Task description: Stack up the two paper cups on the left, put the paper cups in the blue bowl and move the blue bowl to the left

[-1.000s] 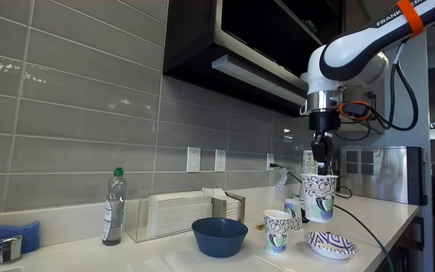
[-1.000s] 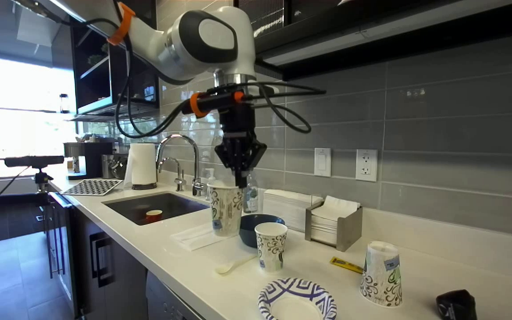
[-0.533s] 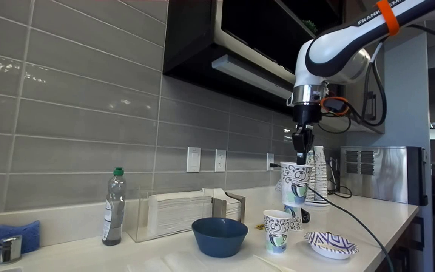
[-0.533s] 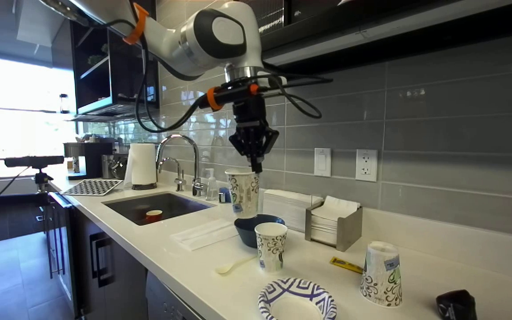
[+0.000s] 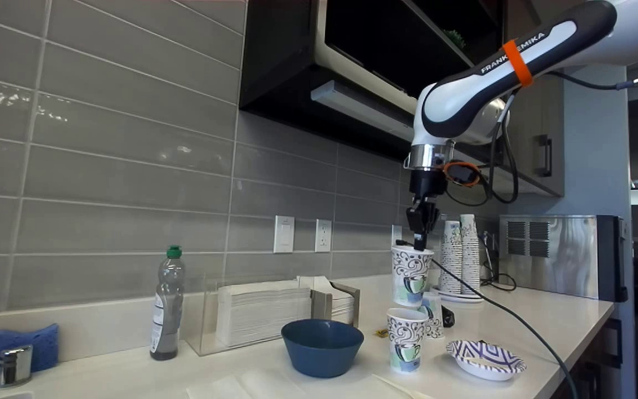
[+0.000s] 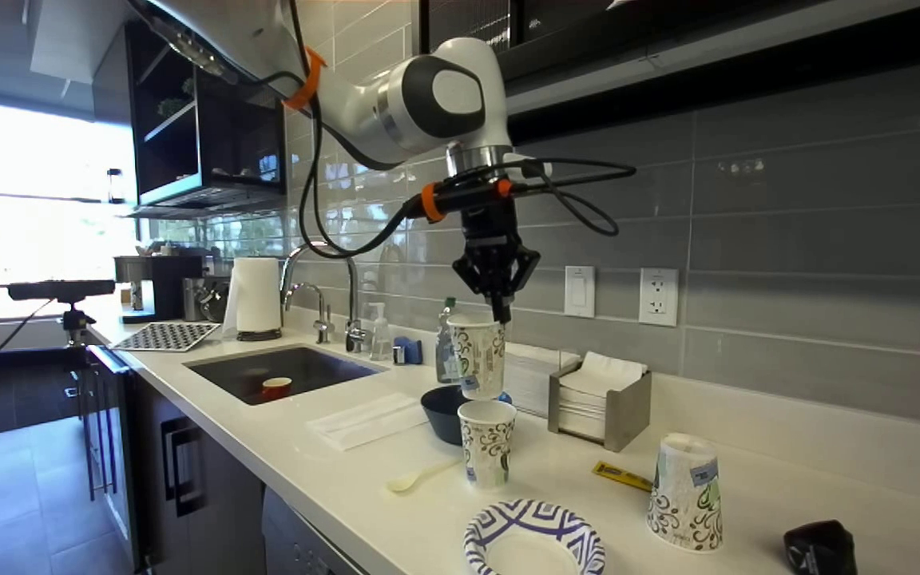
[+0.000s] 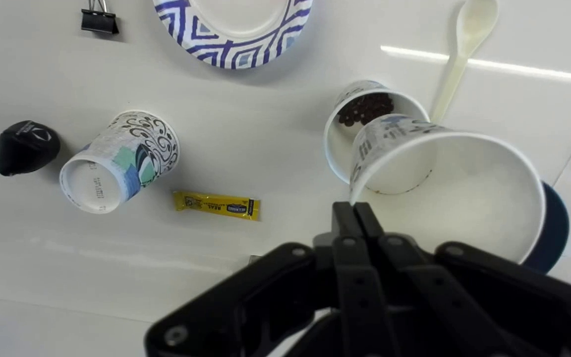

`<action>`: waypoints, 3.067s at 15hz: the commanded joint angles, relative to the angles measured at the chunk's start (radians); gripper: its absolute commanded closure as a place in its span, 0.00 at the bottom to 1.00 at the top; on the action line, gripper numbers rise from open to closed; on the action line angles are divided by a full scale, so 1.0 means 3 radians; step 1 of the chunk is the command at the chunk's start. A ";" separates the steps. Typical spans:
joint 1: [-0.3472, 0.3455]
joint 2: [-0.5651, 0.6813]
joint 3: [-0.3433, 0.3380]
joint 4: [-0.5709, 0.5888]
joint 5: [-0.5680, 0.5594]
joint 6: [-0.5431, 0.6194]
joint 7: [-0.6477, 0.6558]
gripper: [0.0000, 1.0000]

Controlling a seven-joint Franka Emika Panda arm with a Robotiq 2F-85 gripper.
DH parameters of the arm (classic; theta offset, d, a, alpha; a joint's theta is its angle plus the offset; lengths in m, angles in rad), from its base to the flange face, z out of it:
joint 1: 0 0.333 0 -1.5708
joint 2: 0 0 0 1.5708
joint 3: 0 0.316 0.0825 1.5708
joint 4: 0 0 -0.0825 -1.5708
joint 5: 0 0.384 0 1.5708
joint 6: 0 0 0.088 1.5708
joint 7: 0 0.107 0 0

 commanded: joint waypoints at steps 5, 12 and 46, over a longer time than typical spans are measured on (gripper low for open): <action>-0.0049 0.0186 -0.0040 0.0211 -0.0013 -0.0070 -0.0059 0.99; -0.0039 0.0274 -0.0027 0.0183 0.0011 -0.0059 -0.0056 0.99; -0.0145 0.0542 -0.0050 -0.0533 0.0631 0.0958 0.0049 0.00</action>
